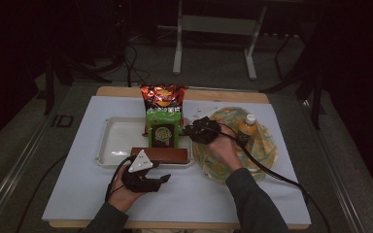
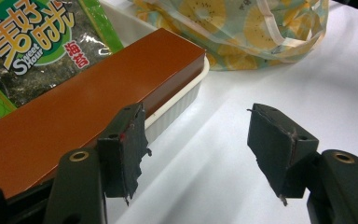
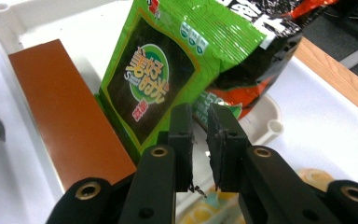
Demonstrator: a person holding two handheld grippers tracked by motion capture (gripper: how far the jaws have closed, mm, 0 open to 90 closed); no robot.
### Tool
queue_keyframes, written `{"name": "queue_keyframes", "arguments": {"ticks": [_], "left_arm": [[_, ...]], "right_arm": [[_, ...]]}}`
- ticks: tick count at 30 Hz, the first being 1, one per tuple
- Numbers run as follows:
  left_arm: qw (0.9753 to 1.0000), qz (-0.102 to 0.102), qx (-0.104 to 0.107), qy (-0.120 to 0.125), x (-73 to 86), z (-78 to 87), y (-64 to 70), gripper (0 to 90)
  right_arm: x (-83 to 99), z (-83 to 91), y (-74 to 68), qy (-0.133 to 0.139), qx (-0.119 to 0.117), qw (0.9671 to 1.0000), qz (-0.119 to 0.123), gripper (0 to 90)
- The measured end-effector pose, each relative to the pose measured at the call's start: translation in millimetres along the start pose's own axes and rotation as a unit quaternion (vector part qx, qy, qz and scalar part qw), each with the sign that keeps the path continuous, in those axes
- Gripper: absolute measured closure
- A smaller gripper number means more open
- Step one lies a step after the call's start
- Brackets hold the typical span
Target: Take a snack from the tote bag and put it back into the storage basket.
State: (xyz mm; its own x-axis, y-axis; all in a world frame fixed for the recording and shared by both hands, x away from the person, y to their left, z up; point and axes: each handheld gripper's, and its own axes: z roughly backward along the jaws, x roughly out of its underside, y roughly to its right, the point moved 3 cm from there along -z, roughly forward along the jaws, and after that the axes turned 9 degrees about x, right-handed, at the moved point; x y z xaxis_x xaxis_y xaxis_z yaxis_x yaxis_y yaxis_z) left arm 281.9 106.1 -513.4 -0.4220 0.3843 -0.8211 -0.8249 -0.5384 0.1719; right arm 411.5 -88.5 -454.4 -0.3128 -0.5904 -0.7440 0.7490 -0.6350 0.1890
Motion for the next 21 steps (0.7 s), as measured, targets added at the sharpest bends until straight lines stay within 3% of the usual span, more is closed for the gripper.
{"name": "queue_keyframes", "arguments": {"ticks": [13,21], "left_arm": [[1.0,0.001,0.001,-0.002,-0.7,-2.1,1.2,36.7],[1.0,0.001,-0.001,0.0,-0.4,-0.6,0.3,36.7]], "right_arm": [[23.4,20.8,7.4,-0.035,0.032,0.9989,-0.001,79.5],[33.5,29.0,9.5,-0.026,0.028,0.9992,-0.009,78.7]]}}
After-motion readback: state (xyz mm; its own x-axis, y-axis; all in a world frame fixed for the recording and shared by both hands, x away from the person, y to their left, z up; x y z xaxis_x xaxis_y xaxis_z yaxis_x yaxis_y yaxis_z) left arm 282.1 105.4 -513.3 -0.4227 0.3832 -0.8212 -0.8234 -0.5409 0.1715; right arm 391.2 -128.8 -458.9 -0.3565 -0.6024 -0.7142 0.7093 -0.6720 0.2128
